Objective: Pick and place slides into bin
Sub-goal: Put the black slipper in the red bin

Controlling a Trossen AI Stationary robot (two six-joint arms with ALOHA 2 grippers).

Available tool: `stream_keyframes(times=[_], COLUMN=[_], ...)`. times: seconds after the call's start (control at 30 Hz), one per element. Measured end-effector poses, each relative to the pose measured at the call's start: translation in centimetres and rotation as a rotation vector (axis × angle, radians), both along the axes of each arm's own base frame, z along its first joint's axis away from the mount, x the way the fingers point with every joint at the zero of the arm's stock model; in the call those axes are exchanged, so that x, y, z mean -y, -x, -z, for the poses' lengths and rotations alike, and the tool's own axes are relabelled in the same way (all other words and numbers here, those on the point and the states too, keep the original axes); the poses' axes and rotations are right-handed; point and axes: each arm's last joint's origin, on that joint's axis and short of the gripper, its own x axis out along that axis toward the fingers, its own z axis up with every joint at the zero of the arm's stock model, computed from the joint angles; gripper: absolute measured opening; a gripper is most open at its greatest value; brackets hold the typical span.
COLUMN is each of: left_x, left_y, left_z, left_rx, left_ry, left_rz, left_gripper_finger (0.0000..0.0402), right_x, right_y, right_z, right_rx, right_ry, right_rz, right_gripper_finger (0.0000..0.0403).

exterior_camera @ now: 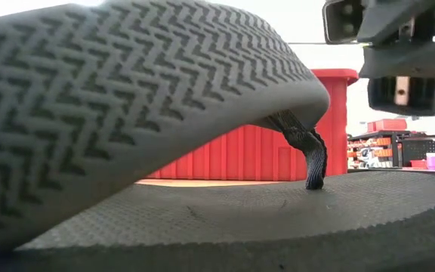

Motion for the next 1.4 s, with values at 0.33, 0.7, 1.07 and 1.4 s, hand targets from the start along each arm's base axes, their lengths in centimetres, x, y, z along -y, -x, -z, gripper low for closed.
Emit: stream_keyframes(times=[0.33, 0.7, 1.07, 1.4], left_x=[1.8, 2.2, 2.2, 2.2], left_y=[-0.6, -0.2, -0.1, -0.1], left_z=[1.0, 2.2, 2.2, 2.2], left_rx=[-0.119, -0.239, -0.241, -0.241], left_ry=[0.012, 0.072, 0.073, 0.073], left_rz=[0.071, 0.076, 0.075, 0.075], left_gripper_finger=[0.0195, 0.0181, 0.0174, 0.0173], right_x=[-5.8, -5.7, -6.9, -6.0], right_y=[-4.6, -8.5, -7.7, -8.6], right_z=[-0.9, 2.5, 3.1, 5.1], right_rx=[0.392, 0.163, 0.175, 0.108], right_ry=[0.628, 0.801, 0.825, 0.874], right_rz=[-0.506, -0.652, -0.766, -0.709], right_gripper_finger=[0.0145, 0.0145, 0.0145, 0.0145])
